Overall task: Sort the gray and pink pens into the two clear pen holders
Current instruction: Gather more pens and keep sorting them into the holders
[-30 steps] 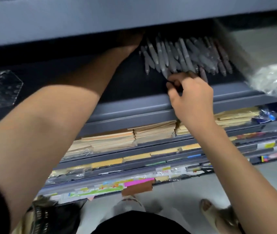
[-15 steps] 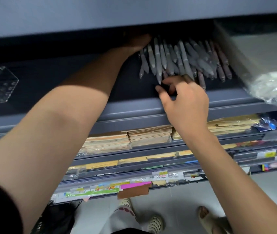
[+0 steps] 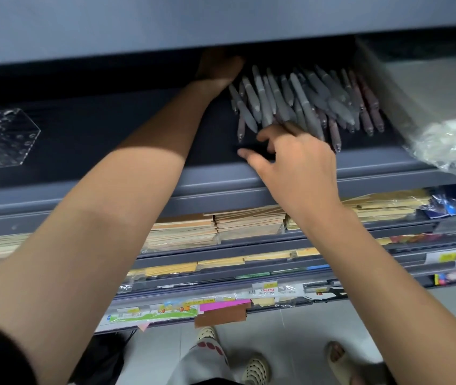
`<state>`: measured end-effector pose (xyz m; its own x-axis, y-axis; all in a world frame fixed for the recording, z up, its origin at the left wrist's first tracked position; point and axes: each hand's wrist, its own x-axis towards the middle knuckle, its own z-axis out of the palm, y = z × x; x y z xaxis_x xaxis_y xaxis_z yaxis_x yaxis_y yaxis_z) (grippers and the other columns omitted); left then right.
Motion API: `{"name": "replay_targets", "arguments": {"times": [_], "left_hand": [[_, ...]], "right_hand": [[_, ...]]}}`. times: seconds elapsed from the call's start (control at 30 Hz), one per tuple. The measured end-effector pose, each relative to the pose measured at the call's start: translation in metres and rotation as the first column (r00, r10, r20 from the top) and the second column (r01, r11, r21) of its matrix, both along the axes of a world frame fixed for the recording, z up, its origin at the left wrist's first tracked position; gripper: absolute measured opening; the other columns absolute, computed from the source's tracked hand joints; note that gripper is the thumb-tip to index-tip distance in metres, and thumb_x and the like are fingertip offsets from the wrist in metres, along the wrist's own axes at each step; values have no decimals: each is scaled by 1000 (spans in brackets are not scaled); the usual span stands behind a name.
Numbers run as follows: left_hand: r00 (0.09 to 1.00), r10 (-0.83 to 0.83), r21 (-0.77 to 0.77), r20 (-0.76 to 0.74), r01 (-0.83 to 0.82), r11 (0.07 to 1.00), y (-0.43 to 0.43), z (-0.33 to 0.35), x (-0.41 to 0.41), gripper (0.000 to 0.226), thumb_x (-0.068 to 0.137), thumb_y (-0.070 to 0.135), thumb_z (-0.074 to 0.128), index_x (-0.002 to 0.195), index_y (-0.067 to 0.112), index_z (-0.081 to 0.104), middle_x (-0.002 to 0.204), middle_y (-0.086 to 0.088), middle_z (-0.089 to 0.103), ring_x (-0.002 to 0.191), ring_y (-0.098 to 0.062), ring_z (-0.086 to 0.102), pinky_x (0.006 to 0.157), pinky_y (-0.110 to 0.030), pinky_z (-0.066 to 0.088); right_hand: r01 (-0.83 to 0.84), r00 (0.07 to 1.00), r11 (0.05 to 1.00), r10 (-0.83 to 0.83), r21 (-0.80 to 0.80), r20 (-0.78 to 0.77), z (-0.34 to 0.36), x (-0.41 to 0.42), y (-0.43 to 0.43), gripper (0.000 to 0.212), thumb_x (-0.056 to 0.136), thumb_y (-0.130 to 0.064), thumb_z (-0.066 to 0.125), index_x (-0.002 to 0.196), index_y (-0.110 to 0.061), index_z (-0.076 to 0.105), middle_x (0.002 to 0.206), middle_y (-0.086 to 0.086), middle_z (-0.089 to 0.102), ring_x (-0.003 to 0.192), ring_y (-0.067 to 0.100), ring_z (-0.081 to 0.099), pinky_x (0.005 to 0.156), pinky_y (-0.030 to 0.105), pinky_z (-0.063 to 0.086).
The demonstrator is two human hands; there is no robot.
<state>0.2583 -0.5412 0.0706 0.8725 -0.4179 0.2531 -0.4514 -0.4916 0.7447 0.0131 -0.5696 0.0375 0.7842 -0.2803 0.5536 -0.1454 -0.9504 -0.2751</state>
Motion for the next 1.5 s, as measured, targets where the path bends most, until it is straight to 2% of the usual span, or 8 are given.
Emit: {"name": "replay_targets", "arguments": {"times": [0.23, 0.4, 0.53, 0.83, 1.0, 1.17, 1.37, 1.5], "left_hand": [[996, -91, 14, 23, 91, 996, 12, -3, -9, 24, 93, 17, 54, 104, 7, 73, 108, -12, 71, 95, -9, 60, 89, -28, 47], [976, -218, 128, 6, 215, 968, 13, 1, -9, 32, 100, 21, 48, 127, 15, 64, 124, -1, 61, 107, -6, 52, 82, -15, 40], [956, -294, 247, -3, 286, 926, 15, 0, -8, 27, 101, 26, 44, 117, 20, 64, 108, 3, 59, 88, -5, 54, 62, -5, 38], [993, 46, 157, 106, -62, 986, 3, -5, 1, 38, 98, 19, 45, 132, 11, 62, 142, -9, 57, 133, -23, 50, 107, -23, 36], [989, 113, 157, 98, -128, 979, 4, -1, -3, 44, 100, 23, 40, 141, 15, 54, 149, -8, 51, 139, -26, 43, 112, -27, 32], [989, 114, 132, 91, -125, 983, 9, -2, -14, 36, 95, 28, 47, 122, 15, 66, 133, -9, 63, 126, -27, 56, 101, -28, 44], [999, -46, 162, 28, 41, 986, 17, -2, -34, 27, 95, 23, 45, 74, 16, 61, 73, -1, 65, 67, -15, 66, 47, -13, 42], [999, -22, 123, 41, 17, 992, 16, -6, -49, 24, 93, 22, 46, 75, 18, 60, 66, 2, 59, 67, -20, 64, 57, -20, 43]], "right_hand": [[92, 995, 995, -93, -43, -22, 4, 12, 2, 34, 91, -48, 59, 87, -15, 64, 74, 10, 66, 65, 37, 63, 57, 29, 31], [145, 989, 987, -144, -74, 20, 0, 13, 2, 24, 92, -39, 60, 86, -16, 64, 67, 9, 65, 58, 35, 62, 54, 27, 26], [94, 995, 995, -94, -36, 23, -3, 13, 1, 27, 92, -42, 59, 81, -18, 64, 69, 5, 63, 58, 34, 60, 53, 27, 28], [-7, 999, 999, 8, -41, 32, -3, 10, 2, 26, 92, -43, 58, 83, -21, 68, 73, 1, 65, 61, 34, 61, 53, 29, 36], [8, 999, 1000, -6, -26, 52, -3, 12, 2, 27, 92, -41, 60, 83, -18, 69, 69, 5, 67, 61, 36, 62, 54, 30, 38], [-12, 999, 1000, 12, -1, 39, -3, 10, 1, 27, 91, -44, 59, 83, -20, 68, 69, 0, 63, 61, 31, 60, 55, 29, 36], [-38, 999, 999, 38, 6, 5, -3, 8, -3, 12, 90, -32, 59, 91, -23, 68, 74, -2, 65, 68, 30, 62, 57, 28, 34], [-9, 999, 999, 7, 44, 37, -3, 10, -1, 16, 92, -36, 61, 92, -22, 68, 82, 1, 66, 69, 33, 62, 57, 29, 37]]}}
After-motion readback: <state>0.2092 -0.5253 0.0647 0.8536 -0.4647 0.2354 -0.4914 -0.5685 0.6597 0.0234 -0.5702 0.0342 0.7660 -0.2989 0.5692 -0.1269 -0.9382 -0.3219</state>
